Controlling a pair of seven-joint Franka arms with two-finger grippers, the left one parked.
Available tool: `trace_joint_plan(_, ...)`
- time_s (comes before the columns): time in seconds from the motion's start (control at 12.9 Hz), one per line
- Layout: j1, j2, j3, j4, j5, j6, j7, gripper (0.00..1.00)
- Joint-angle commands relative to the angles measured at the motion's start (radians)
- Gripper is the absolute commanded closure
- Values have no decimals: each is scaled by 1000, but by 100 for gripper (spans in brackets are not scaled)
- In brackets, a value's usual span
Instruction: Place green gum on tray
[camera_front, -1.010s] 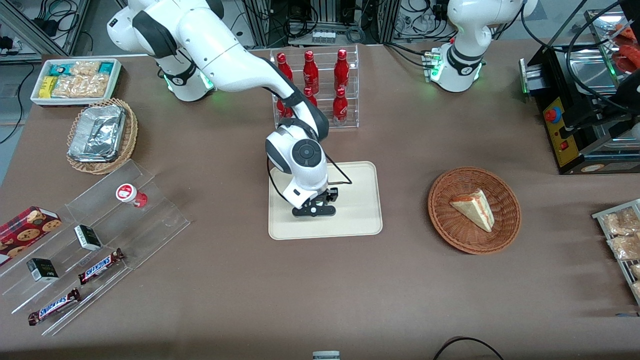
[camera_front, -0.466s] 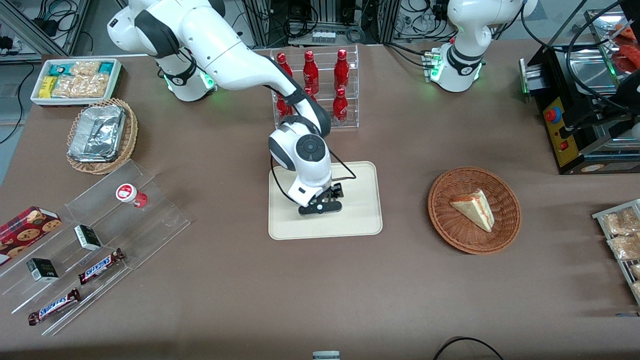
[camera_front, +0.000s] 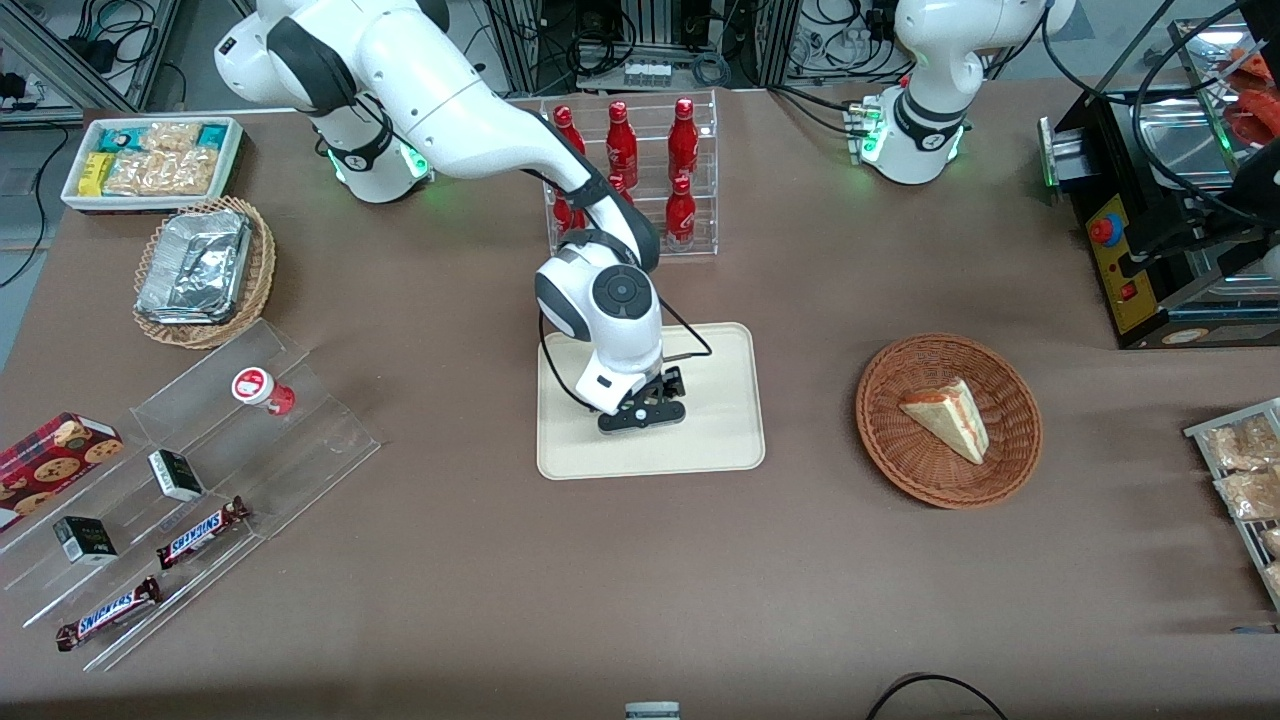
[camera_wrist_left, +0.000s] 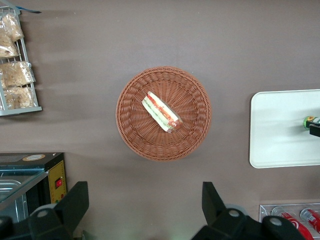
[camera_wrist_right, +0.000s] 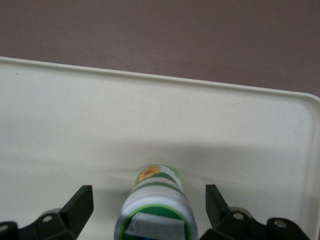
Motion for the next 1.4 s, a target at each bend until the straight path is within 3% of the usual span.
trace_joint_plan(0.0, -7, -47, 1, 0, -13, -64, -26, 0)
trace_joint_plan(0.31, -19, -159, -3, 0, -4, -229, -93, 0)
trace_joint_plan(0.7, -149, -309, 0, -2, 33, -477, -341, 0)
trace_joint_plan(1.01, -270, -370, 0, -11, 39, -555, -481, 0)
trace_joint_plan(1.32, -420, -530, 4, -186, 39, -534, -535, 0)
